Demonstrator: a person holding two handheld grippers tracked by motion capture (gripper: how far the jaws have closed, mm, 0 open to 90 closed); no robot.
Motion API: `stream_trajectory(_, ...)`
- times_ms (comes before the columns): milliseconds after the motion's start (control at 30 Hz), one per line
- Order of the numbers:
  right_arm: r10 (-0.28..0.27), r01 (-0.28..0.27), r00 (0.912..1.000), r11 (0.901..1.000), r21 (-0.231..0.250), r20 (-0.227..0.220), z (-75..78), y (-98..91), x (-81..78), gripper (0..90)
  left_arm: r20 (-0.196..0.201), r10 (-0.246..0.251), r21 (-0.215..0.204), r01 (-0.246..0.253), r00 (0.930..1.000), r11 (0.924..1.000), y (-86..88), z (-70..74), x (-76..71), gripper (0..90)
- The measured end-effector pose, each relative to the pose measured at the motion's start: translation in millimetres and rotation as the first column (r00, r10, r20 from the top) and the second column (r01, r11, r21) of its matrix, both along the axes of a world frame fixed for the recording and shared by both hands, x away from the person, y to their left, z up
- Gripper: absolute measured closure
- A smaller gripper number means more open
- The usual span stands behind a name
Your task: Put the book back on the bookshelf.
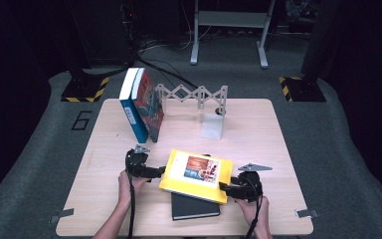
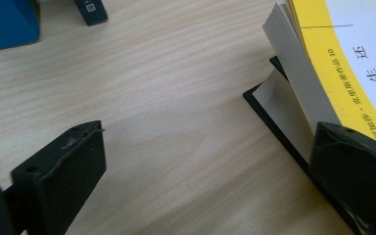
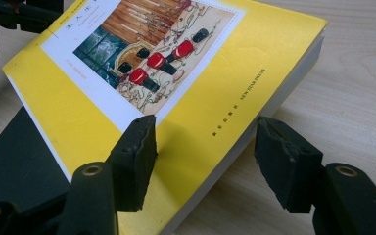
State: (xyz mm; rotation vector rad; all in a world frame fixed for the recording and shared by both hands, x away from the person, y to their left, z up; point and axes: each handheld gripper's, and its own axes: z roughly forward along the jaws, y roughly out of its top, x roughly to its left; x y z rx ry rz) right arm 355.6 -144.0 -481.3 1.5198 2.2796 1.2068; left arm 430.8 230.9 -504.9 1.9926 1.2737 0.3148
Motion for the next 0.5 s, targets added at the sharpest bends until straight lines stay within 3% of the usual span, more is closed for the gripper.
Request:
stream_trajectory(167, 0.021, -0.021, 0.9998, 0.9997, -0.013, 0.007, 1.5, -0.6, 0.9, 40.9, 0.019, 0.034, -0.042, -0.033, 0.9992, 0.9986, 8.7, 0.1, -14.3, 0.0)
stream_trajectory(400, 0.030, -0.030, 0.9995, 0.9995, -0.010, 0.013, 2.0, -2.8, -5.5, 44.4, 0.055, -0.007, -0.015, 0.008, 0.9985, 0.9999, 11.8, 5.3, -49.0, 0.0)
stream_trajectory(500, 0.030, -0.030, 0.9995, 0.9995, -0.005, 0.008, 1.6, -2.6, -5.4, 44.7, 0.049, -0.014, -0.023, 0.015, 0.9987, 0.9996, 16.9, 2.6, -59.7, 0.0)
